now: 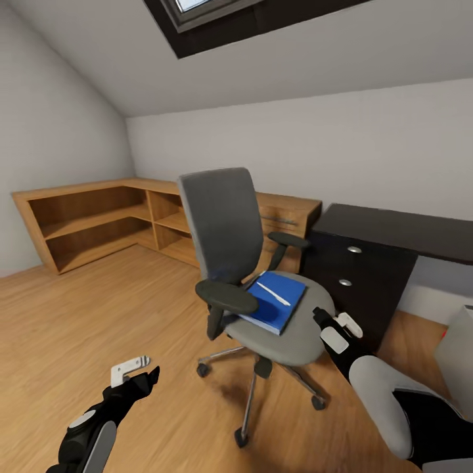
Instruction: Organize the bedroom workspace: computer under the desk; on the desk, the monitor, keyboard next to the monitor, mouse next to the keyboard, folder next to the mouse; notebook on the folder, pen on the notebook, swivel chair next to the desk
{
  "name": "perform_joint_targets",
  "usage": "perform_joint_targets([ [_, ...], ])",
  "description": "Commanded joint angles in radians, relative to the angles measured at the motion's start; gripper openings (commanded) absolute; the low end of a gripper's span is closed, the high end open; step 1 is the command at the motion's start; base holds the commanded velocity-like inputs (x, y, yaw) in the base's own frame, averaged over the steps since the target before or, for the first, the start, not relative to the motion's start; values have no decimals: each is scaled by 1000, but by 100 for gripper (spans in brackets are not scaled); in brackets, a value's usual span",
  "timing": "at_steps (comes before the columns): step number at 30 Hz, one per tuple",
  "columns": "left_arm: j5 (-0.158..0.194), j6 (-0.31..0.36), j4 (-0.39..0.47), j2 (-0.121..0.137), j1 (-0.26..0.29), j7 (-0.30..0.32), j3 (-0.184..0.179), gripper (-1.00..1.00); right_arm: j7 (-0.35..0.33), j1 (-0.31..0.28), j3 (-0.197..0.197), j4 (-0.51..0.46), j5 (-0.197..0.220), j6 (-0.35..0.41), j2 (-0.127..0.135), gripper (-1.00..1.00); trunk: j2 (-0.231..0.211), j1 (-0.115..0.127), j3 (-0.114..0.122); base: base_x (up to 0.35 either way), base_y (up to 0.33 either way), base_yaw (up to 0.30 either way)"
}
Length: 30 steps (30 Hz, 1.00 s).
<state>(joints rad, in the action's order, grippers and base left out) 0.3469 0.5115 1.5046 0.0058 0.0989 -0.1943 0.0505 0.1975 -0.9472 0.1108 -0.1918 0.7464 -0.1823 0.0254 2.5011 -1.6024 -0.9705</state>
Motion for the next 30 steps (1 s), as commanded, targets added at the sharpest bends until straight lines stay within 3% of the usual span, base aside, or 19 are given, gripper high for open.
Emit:
perform_joint_targets([
  [1, 11, 4, 1, 0, 1, -8, -1, 100, -7, -1, -10, -1, 10, 0, -1, 100, 0, 0, 0, 291, 0, 192],
  [9, 11, 4, 1, 0, 1, -8, -1, 100, -8, -1, -10, 0, 10, 0, -2, 100, 0, 0, 9, 309, 0, 190],
  [15, 11, 4, 1, 0, 1, -8, -1, 100, -7, -1, -10, -1, 10, 0, -2, 100, 0, 0, 15, 69, 0, 189],
  [22, 11, 4, 0, 0, 1, -8, -1, 100, -8, -1, -10, 0, 10, 0, -1, 100, 0, 0, 18, -8, 0, 83],
  [30, 11, 4, 1, -1, 1, -8, -1, 100, -9, -1, -10, 0, 10, 0, -1, 100, 0, 0, 18, -302, 0, 2],
])
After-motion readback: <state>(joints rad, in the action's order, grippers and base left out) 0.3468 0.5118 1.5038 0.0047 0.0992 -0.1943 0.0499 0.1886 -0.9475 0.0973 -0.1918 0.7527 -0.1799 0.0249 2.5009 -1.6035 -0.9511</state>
